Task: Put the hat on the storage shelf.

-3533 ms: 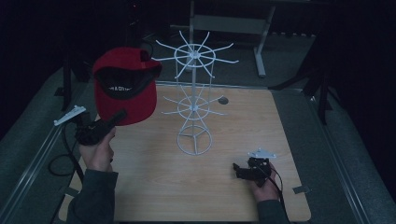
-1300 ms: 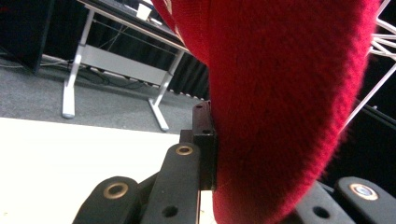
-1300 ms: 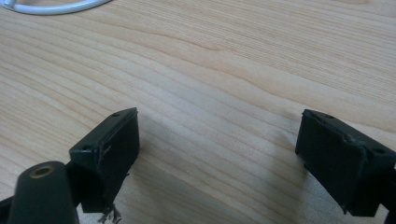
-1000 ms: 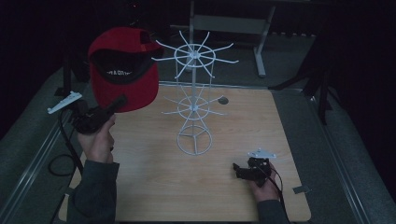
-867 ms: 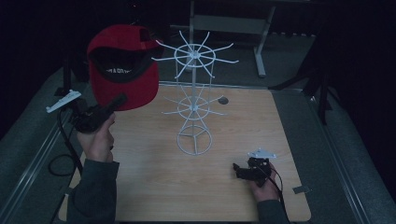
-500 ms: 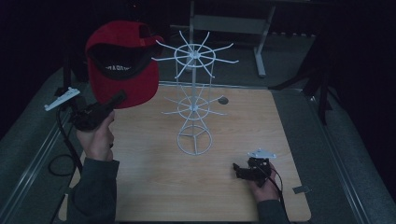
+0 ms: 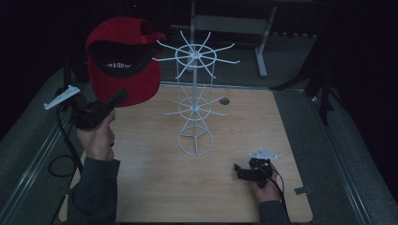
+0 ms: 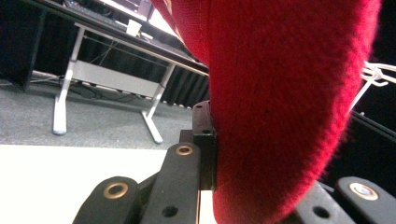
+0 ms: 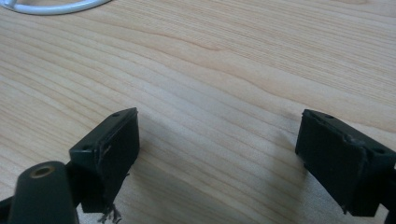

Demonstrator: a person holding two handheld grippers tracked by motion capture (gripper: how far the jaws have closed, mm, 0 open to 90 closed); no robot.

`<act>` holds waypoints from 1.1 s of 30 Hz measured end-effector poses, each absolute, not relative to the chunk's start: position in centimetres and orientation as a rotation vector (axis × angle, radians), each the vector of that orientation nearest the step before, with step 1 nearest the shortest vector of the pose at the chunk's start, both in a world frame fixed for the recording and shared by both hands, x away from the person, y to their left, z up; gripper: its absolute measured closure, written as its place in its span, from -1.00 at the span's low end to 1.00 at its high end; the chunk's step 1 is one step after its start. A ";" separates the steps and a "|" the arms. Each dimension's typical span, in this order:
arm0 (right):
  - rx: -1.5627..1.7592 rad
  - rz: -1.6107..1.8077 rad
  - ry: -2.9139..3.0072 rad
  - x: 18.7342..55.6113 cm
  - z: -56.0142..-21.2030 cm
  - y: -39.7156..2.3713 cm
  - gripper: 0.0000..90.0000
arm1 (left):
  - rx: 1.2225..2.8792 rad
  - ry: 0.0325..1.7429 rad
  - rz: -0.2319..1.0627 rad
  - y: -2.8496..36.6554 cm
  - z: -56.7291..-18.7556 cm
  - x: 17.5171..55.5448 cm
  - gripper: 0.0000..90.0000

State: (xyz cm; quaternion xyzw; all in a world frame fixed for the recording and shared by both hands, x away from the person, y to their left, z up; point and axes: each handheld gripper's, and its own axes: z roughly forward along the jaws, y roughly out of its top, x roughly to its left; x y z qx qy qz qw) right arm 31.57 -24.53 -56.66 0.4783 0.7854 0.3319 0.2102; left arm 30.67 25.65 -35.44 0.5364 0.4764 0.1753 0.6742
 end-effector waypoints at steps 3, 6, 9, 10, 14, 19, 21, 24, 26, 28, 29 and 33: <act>1.330 0.923 2.184 31.6 -56.7 -24.5 -0.70 | 1.207 1.067 0.391 25.6 -35.4 30.7 0.88; 1.330 0.923 2.183 31.6 -56.7 -24.5 -0.70 | 1.210 1.061 0.390 25.5 -35.4 30.7 0.88; 1.330 0.923 2.183 31.6 -56.7 -24.5 -0.70 | 1.209 1.059 0.387 25.5 -35.4 30.7 0.88; 1.330 0.923 2.183 31.6 -56.7 -24.5 -0.70 | 1.211 1.055 0.386 25.5 -35.4 30.7 0.88; 1.329 0.923 2.184 31.6 -56.7 -24.5 -0.70 | 1.215 1.043 0.380 25.4 -35.4 30.8 0.88; 1.330 0.923 2.183 31.6 -56.7 -24.5 -0.70 | 1.222 1.028 0.383 25.2 -35.2 30.8 0.88; 1.329 0.923 2.184 31.6 -56.7 -24.5 -0.70 | 1.222 1.026 0.384 25.2 -35.2 30.7 0.88; 1.329 0.923 2.183 31.6 -56.7 -24.5 -0.70 | 1.220 1.021 0.389 25.1 -35.0 30.7 0.88; 1.330 0.923 2.183 31.6 -56.7 -24.5 -0.70 | 1.218 1.023 0.394 25.2 -34.9 30.8 0.88; 1.330 0.923 2.183 31.6 -56.7 -24.5 -0.70 | 1.213 1.024 0.391 25.2 -34.9 30.8 0.88; 1.330 0.923 2.183 31.6 -56.7 -24.5 -0.70 | 1.213 1.024 0.391 25.2 -34.9 30.8 0.88; 1.330 0.923 2.184 31.6 -56.7 -24.5 -0.70 | 1.215 1.008 0.388 25.0 -34.9 30.8 0.88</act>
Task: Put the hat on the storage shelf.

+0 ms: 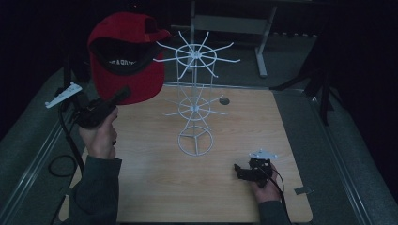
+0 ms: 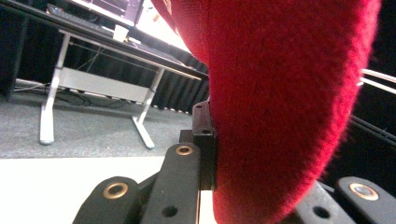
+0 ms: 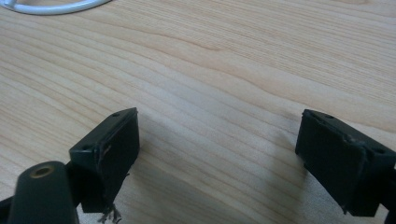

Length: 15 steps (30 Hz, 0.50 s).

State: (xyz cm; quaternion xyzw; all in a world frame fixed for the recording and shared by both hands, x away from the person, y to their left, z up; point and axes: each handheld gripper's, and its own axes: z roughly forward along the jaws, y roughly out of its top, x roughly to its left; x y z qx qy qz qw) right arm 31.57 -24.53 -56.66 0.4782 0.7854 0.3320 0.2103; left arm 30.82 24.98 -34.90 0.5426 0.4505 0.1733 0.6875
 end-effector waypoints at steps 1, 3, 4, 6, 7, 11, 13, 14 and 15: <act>1.329 0.923 2.184 31.6 -56.7 -24.5 -0.70 | 1.221 1.004 0.387 24.9 -34.9 30.8 0.88; 1.329 0.923 2.184 31.6 -56.7 -24.5 -0.70 | 1.227 0.997 0.388 24.8 -35.0 30.8 0.88; 1.330 0.923 2.183 31.6 -56.7 -24.5 -0.70 | 1.229 0.996 0.388 24.7 -35.0 30.8 0.88; 1.329 0.923 2.184 31.6 -56.7 -24.5 -0.70 | 1.228 0.997 0.383 24.7 -35.1 30.8 0.88; 1.330 0.923 2.183 31.6 -56.7 -24.5 -0.70 | 1.229 0.997 0.383 24.7 -35.1 30.8 0.88; 1.329 0.923 2.184 31.6 -56.7 -24.5 -0.70 | 1.230 0.998 0.382 24.8 -35.2 30.7 0.88; 1.329 0.923 2.184 31.6 -56.7 -24.5 -0.70 | 1.231 1.000 0.379 24.8 -35.3 30.7 0.88; 1.329 0.923 2.184 31.6 -56.7 -24.5 -0.70 | 1.233 1.000 0.378 24.8 -35.4 30.7 0.88; 1.329 0.923 2.184 31.6 -56.7 -24.5 -0.70 | 1.233 1.001 0.376 24.8 -35.5 30.7 0.88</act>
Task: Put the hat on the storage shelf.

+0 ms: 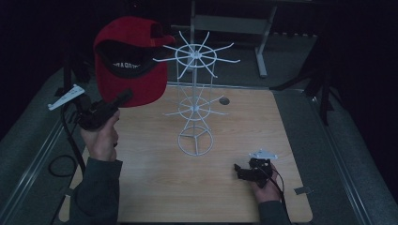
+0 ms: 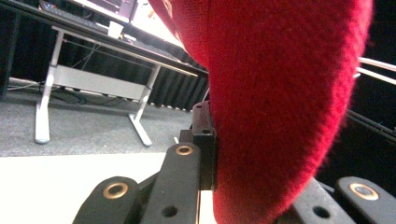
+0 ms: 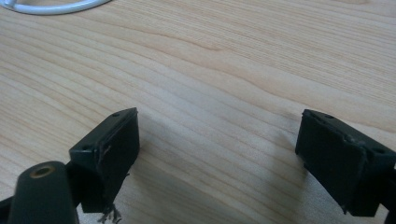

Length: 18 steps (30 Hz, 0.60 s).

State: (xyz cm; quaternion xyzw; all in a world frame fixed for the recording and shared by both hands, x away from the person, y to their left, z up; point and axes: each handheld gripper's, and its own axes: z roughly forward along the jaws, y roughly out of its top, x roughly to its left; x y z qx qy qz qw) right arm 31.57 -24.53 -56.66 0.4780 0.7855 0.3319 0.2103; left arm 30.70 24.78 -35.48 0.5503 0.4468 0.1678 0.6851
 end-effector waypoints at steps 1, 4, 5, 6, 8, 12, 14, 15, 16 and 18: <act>1.330 0.923 2.183 31.6 -56.7 -24.5 -0.70 | 1.232 1.002 0.373 24.8 -35.6 30.7 0.88; 1.330 0.923 2.183 31.6 -56.7 -24.5 -0.70 | 1.232 1.005 0.372 24.8 -35.7 30.7 0.89; 1.330 0.923 2.183 31.6 -56.7 -24.5 -0.70 | 1.233 1.006 0.370 24.8 -35.8 30.7 0.89; 1.330 0.924 2.183 31.6 -56.7 -24.5 -0.70 | 1.233 1.008 0.369 24.8 -35.9 30.7 0.89; 1.330 0.923 2.183 31.6 -56.7 -24.5 -0.70 | 1.233 1.012 0.367 24.8 -36.1 30.7 0.89; 1.329 0.923 2.184 31.6 -56.7 -24.5 -0.70 | 1.230 1.023 0.361 24.8 -36.6 30.7 0.89; 1.330 0.924 2.183 31.6 -56.7 -24.5 -0.70 | 1.229 1.026 0.360 24.8 -36.9 30.7 0.89; 1.329 0.923 2.184 31.6 -56.7 -24.5 -0.70 | 1.227 1.026 0.359 24.8 -37.0 30.7 0.89; 1.330 0.923 2.183 31.6 -56.7 -24.5 -0.70 | 1.229 1.026 0.357 24.7 -37.2 30.7 0.89; 1.329 0.923 2.183 31.6 -56.7 -24.5 -0.70 | 1.228 1.026 0.355 24.7 -37.5 30.7 0.89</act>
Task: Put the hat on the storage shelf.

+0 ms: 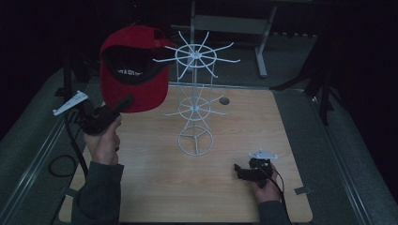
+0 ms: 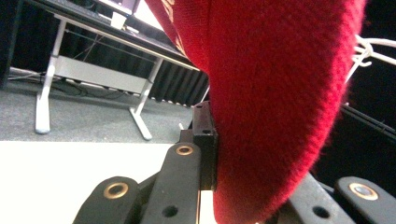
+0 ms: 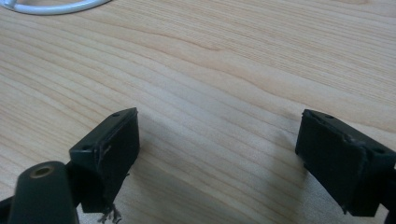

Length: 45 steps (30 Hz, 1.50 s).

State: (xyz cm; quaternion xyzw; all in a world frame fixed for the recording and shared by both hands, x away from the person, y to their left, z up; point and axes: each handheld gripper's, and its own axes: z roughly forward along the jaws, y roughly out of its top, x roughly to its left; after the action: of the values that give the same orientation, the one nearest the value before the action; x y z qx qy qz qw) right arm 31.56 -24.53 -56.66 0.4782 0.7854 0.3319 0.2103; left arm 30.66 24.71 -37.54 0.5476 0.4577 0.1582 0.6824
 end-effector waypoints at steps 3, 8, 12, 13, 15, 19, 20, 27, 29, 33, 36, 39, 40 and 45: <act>1.330 0.923 2.183 31.6 -56.7 -24.5 -0.70 | 1.229 1.033 0.350 24.7 -38.3 30.7 0.89; 1.329 0.923 2.184 31.6 -56.7 -24.5 -0.70 | 1.231 1.052 0.335 24.6 -39.6 30.8 0.89; 1.331 0.923 2.183 31.6 -56.7 -24.5 -0.70 | 1.232 1.060 0.324 24.5 -40.6 30.8 0.89; 1.330 0.923 2.183 31.6 -56.7 -24.5 -0.70 | 1.233 1.063 0.321 24.4 -40.8 30.8 0.89; 1.330 0.924 2.183 31.6 -56.7 -24.5 -0.70 | 1.239 1.068 0.318 24.4 -41.2 30.8 0.89; 1.330 0.925 2.182 31.6 -56.7 -24.5 -0.70 | 1.253 1.069 0.321 24.1 -42.0 30.7 0.88; 1.330 0.925 2.182 31.6 -56.7 -24.5 -0.70 | 1.253 1.069 0.321 24.1 -42.0 30.7 0.88; 1.331 0.924 2.182 31.6 -56.7 -24.5 -0.70 | 1.287 1.018 0.316 23.1 -43.7 30.3 0.88; 1.330 0.924 2.182 31.6 -56.7 -24.5 -0.70 | 1.287 1.021 0.313 23.0 -43.9 30.3 0.88; 1.332 0.924 2.182 31.6 -56.7 -24.5 -0.70 | 1.292 1.033 0.305 23.0 -44.2 30.4 0.87; 1.332 0.924 2.182 31.6 -56.7 -24.5 -0.70 | 1.297 1.035 0.301 23.0 -44.3 30.4 0.84; 1.334 0.925 2.182 31.6 -56.7 -24.5 -0.70 | 1.286 1.034 0.302 23.2 -44.2 30.3 0.70; 1.334 0.925 2.182 31.6 -56.7 -24.5 -0.70 | 1.286 1.034 0.302 23.2 -44.2 30.3 0.64; 1.333 0.925 2.181 31.6 -56.7 -24.5 -0.70 | 1.284 1.066 0.345 23.6 -43.8 30.1 0.29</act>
State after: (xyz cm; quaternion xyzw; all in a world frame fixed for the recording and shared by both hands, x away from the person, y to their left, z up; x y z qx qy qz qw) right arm 31.56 -24.51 -56.67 0.4793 0.7845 0.3328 0.2100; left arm 30.09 23.57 -43.77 0.5671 0.4708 0.1526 0.6584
